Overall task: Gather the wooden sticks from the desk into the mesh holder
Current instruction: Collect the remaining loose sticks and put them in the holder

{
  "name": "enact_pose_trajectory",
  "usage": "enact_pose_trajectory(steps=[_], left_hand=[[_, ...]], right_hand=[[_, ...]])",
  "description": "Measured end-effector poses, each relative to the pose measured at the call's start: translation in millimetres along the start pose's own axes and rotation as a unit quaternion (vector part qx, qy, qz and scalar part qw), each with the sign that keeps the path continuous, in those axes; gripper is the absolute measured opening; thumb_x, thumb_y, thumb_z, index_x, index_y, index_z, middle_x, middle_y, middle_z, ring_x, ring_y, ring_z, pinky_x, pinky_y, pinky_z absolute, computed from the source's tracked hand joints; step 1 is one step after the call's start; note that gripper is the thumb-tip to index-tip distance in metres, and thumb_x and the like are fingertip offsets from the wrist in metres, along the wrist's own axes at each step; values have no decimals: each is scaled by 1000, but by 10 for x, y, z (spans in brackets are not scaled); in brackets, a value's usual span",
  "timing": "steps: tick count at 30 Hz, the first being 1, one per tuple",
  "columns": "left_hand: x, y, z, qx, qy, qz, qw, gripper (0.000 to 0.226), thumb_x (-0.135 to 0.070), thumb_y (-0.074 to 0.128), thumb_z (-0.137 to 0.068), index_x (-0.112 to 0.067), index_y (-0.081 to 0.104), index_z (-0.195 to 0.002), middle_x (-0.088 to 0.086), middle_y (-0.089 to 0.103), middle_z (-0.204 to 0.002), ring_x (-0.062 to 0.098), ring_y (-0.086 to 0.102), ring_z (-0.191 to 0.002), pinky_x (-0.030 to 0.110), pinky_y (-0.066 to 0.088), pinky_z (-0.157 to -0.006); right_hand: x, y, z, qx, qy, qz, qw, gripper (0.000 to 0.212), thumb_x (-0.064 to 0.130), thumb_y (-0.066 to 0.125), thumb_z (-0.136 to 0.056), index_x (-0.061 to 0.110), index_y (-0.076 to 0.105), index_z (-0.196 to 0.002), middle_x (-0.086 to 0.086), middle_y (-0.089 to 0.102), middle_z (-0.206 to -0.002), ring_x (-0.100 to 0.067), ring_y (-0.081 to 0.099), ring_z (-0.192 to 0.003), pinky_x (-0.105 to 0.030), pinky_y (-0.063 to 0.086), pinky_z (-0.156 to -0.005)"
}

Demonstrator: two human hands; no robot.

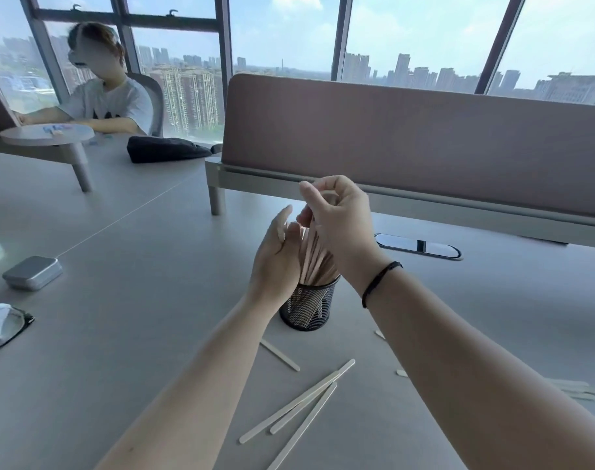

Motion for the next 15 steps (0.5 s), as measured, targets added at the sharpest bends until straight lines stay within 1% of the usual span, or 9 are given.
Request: enact_pose_trajectory(steps=[2, 3, 5, 7, 9, 10, 12, 13, 15], left_hand=[[1, -17, -16, -5, -9, -11, 1000, 49, -39, 41, -105, -34, 29, -152, -27, 68, -105, -9, 59, -106, 27, 43, -99], [7, -22, -25, -11, -14, -14, 1000, 51, -40, 42, -104, -34, 26, -152, -29, 69, -97, -11, 60, -100, 24, 43, -96], [-26, -37, -22, -26, -14, -10, 1000, 42, -40, 41, -105, -31, 35, -146, -35, 65, -87, -20, 57, -90, 15, 41, -89], [-68, -46, -14, -50, -11, 10, 999, 36, -45, 37, -105, -33, 48, -137, -30, 63, -102, -20, 55, -100, 20, 41, -95], [-106, -41, 5, -62, 0, 27, 998, 47, -52, 31, -103, -27, 57, -132, -18, 63, -123, -5, 55, -119, 30, 43, -105], [-115, -34, 16, -64, 6, 28, 998, 53, -54, 29, -101, -23, 59, -132, -11, 63, -129, 3, 56, -124, 34, 43, -108], [-123, -21, 25, -68, 15, 17, 997, 54, -50, 30, -100, -18, 66, -124, -5, 67, -126, 11, 59, -122, 39, 45, -108], [-118, -11, 22, -65, 20, 6, 998, 49, -43, 32, -103, -16, 69, -120, -5, 69, -122, 12, 61, -119, 40, 46, -106], [-105, 11, 6, -62, 20, -20, 998, 39, -28, 36, -106, -14, 71, -119, -3, 71, -121, 11, 61, -117, 37, 45, -105]], right_hand=[[17, -20, -8, 0, -19, 41, 999, 10, 21, 67, -93, 14, 61, -96, -2, 70, -63, -20, 68, -61, -33, 56, -61], [44, -39, -9, -2, -39, 87, 995, 6, 21, 65, -94, 16, 63, -97, 0, 71, -67, -19, 70, -65, -31, 56, -62], [60, -58, 7, 11, -90, 212, 973, 14, 21, 57, -97, 21, 65, -85, 4, 70, -70, -11, 66, -66, -28, 51, -61], [8, -29, 65, 82, -112, 333, 933, 29, 25, 49, -100, 23, 62, -73, 6, 66, -70, -11, 58, -65, -32, 42, -58], [-97, 11, 143, 170, -102, 426, 883, 29, 29, 41, -102, 18, 64, -88, 3, 67, -83, -19, 59, -80, -35, 41, -63], [-148, 18, 168, 195, -105, 468, 856, 29, 30, 38, -103, 16, 62, -98, 2, 66, -93, -21, 58, -90, -35, 41, -70], [-221, 9, 186, 218, -128, 522, 815, 31, 29, 35, -103, 14, 57, -118, 1, 62, -117, -21, 53, -116, -39, 39, -95], [-237, 4, 193, 225, -140, 538, 800, 36, 29, 35, -101, 13, 52, -128, 1, 59, -129, -21, 47, -130, -42, 33, -108], [-260, -8, 196, 239, -136, 564, 779, 48, 29, 36, -100, 13, 40, -144, 1, 46, -150, -24, 29, -147, -49, 20, -120]])
Point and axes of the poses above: each hand's wrist, its own z-axis away from the middle knuckle, its own y-axis out of the palm, x = y × z, the point moved 3 cm from there along -z, towards the middle knuckle
